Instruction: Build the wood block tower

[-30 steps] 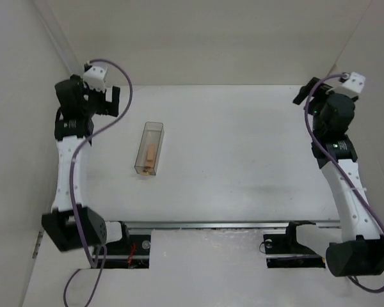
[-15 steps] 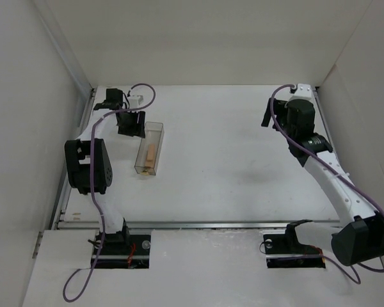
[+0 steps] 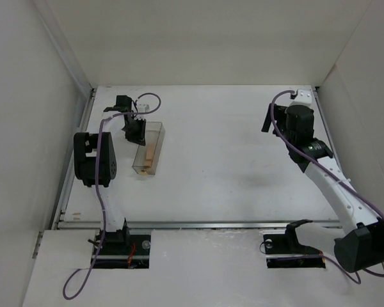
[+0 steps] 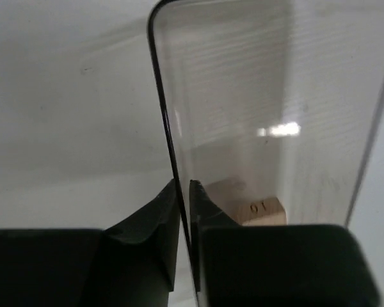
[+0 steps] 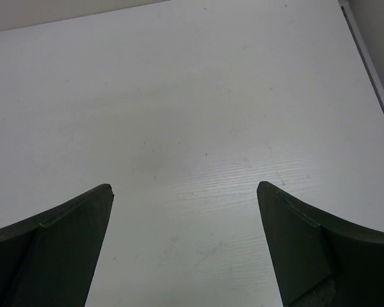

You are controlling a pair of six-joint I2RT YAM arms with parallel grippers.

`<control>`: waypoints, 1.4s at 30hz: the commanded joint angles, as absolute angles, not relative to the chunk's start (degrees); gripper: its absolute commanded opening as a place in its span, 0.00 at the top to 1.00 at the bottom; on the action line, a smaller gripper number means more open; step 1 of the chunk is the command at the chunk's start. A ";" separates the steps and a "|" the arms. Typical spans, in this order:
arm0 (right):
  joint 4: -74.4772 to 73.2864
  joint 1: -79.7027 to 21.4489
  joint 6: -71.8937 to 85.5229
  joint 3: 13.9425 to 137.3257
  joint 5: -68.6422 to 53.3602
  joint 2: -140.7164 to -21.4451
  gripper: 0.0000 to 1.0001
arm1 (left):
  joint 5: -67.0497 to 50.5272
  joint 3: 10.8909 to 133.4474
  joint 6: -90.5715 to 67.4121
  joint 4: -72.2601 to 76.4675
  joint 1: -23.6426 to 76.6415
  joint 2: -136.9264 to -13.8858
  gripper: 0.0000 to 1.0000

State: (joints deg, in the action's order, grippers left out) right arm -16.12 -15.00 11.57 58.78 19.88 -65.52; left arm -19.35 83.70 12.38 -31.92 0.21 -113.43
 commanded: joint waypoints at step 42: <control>-20.74 -17.05 14.94 53.09 25.22 -52.65 0.00 | 46.50 76.11 23.65 -22.85 41.13 -112.07 0.55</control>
